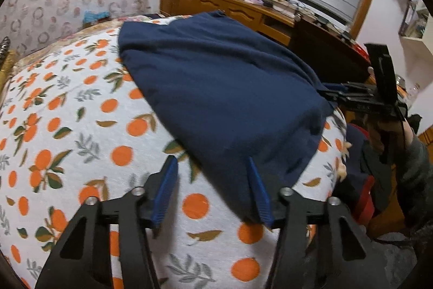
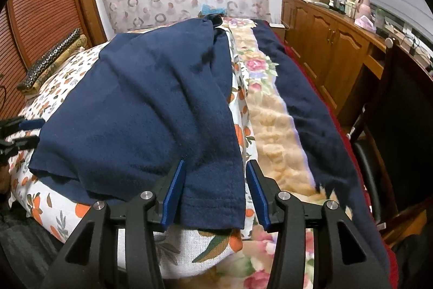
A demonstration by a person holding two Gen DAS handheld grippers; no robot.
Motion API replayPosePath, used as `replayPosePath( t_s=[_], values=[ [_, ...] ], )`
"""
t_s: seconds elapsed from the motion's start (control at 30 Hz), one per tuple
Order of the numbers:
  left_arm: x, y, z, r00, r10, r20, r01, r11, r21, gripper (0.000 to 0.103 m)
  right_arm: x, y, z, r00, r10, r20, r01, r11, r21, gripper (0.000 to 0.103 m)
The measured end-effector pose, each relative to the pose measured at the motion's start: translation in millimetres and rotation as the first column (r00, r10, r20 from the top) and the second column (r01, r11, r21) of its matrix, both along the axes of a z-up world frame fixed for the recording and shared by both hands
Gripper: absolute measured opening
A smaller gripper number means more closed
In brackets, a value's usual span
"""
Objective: Fold small clothes
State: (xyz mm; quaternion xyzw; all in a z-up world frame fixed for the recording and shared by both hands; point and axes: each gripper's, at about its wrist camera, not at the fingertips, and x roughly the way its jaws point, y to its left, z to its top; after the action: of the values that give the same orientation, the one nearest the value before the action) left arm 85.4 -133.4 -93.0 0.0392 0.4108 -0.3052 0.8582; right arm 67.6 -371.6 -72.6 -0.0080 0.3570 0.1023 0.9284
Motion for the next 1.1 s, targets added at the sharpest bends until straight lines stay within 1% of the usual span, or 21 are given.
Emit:
replayPosePath(
  t_s=[0.03, 0.1, 0.2, 0.27, 0.33, 0.4, 0.43, 0.47, 0.53, 0.63, 0.67, 0.7, 0.77, 0.8, 0.87, 0.93, 1.03, 1.1],
  values=[
    [0, -1, -1, 1.0, -0.005, -0.005, 0.005, 1.0, 0.002, 0.049, -1, 0, 0, 1.0, -0.001, 0.0, 0.001, 1.0, 0.003, 0.05],
    [-1, -5, -3, 1.0, -0.021, -0.019, 0.021, 1.0, 0.002, 0.043, -1, -2, -2, 1.0, 0.0, -0.002, 0.0, 1.0, 0.009, 0.05],
    [-4, -9, -4, 0.999, -0.031, -0.014, 0.031, 0.999, 0.013, 0.041, -3, 0, -2, 1.0, 0.015, -0.013, -0.014, 1.0, 0.023, 0.05],
    [-4, -10, -3, 0.999, -0.045, -0.021, 0.045, 0.999, 0.006, 0.039, -4, 1, -3, 1.0, 0.012, -0.012, -0.012, 1.0, 0.018, 0.05],
    [-4, -11, -3, 0.998, -0.052, -0.022, 0.052, 0.999, 0.008, 0.032, -4, 2, -3, 1.0, 0.01, -0.011, -0.01, 1.0, 0.015, 0.05],
    [-3, -11, -3, 0.998, -0.052, -0.024, 0.052, 0.999, 0.007, 0.013, -5, 3, -3, 1.0, 0.01, -0.01, -0.01, 1.0, 0.009, 0.05],
    [-3, -10, -2, 0.998, -0.05, -0.023, 0.05, 0.999, -0.003, 0.008, -5, 3, -3, 1.0, 0.011, -0.01, -0.011, 1.0, 0.007, 0.05],
    [-2, -8, 1, 0.998, -0.051, -0.021, 0.05, 0.999, -0.017, 0.007, -5, 3, -2, 1.0, 0.011, -0.011, -0.011, 1.0, 0.007, 0.05],
    [-1, -5, 9, 0.999, -0.045, -0.009, 0.044, 0.998, -0.047, 0.006, -6, 3, -1, 1.0, 0.014, -0.009, -0.014, 1.0, 0.006, 0.05],
    [-1, -2, 23, 0.999, -0.033, 0.029, 0.035, 0.997, -0.072, 0.006, -7, 7, -1, 1.0, 0.023, -0.006, -0.023, 1.0, -0.006, 0.05],
    [0, -1, 29, 0.999, -0.029, 0.04, 0.032, 0.996, -0.086, 0.006, -8, 9, -2, 0.999, 0.034, -0.004, -0.034, 0.999, -0.02, 0.048],
    [0, 0, 33, 0.998, -0.027, 0.049, 0.032, 0.995, -0.094, 0.006, -9, 12, -2, 0.999, 0.048, -0.002, -0.049, 0.998, -0.034, 0.042],
    [0, -1, 40, 0.998, -0.024, 0.065, 0.031, 0.994, -0.101, 0.006, -10, 16, -2, 0.998, 0.066, 0.0, -0.066, 0.996, -0.06, 0.039],
    [0, -1, 42, 0.997, -0.025, 0.07, 0.032, 0.994, -0.102, 0.006, -10, 16, -2, 0.997, 0.079, -0.002, -0.079, 0.995, -0.057, 0.033],
    [0, -1, 42, 0.997, -0.025, 0.072, 0.033, 0.994, -0.104, 0.006, -10, 15, -2, 0.996, 0.088, -0.005, -0.088, 0.995, -0.054, 0.031],
    [1, -1, 42, 0.997, -0.023, 0.07, 0.03, 0.994, -0.106, 0.006, -9, 12, -2, 0.994, 0.113, -0.011, -0.113, 0.993, -0.031, 0.018],
    [2, 0, 46, 0.997, -0.016, 0.074, 0.024, 0.993, -0.115, 0.005, -9, 9, -2, 0.992, 0.127, -0.014, -0.128, 0.992, -0.015, 0.01],
    [3, 1, 48, 0.997, -0.01, 0.082, 0.02, 0.993, -0.12, 0.005, -11, 7, 1, 0.992, 0.129, -0.004, -0.129, 0.992, 0.0, 0.009]
  ],
)
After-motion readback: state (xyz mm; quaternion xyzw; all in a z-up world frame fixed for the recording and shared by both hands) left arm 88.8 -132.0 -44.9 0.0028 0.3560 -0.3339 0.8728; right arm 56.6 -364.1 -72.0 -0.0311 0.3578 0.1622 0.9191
